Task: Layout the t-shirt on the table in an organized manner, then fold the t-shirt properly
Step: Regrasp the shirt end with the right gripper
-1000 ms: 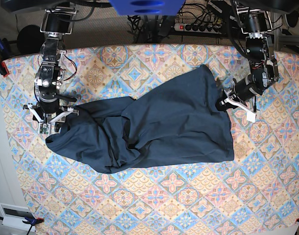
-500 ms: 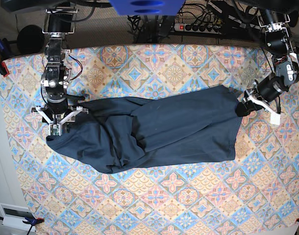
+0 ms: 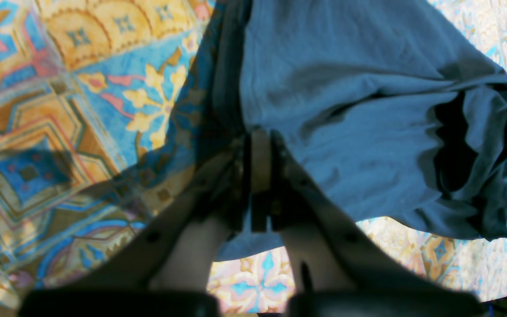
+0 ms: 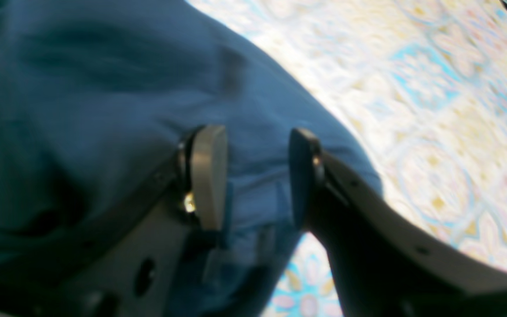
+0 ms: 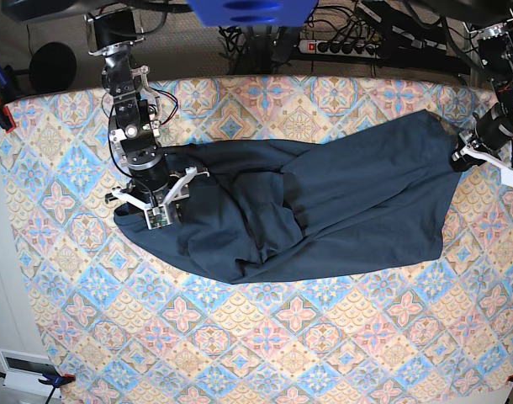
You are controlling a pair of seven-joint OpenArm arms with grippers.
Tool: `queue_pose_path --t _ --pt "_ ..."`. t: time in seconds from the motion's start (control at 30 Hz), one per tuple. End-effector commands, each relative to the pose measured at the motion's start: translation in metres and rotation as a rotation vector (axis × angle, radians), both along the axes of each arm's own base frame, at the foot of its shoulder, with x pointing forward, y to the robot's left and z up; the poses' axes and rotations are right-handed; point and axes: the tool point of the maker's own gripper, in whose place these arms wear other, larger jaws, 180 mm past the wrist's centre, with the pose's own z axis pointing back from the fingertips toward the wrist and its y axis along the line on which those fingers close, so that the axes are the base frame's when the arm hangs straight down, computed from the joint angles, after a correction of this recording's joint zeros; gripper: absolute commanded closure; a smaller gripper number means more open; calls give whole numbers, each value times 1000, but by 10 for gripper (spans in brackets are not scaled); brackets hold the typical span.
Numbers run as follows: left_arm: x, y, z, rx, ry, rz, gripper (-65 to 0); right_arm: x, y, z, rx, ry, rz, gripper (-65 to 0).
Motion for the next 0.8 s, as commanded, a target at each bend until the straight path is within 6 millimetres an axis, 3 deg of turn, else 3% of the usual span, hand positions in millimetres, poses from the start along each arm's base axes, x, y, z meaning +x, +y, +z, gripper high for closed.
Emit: queue_pose_path --t 0.0,0.43,0.63,0.77 --pt "7 4 14 19 -39 -12 0 4 8 14 5 -46 26 -229" --pt "5 -2 8 -2 -36 -4 0 -29 97 -5 37 19 267 -230" --pt "5 -2 7 -1 -34 -4 0 -35 89 -41 3 112 252 -228" --pt "5 -2 7 -1 -34 -4 0 -21 50 -47 -14 120 142 -228"
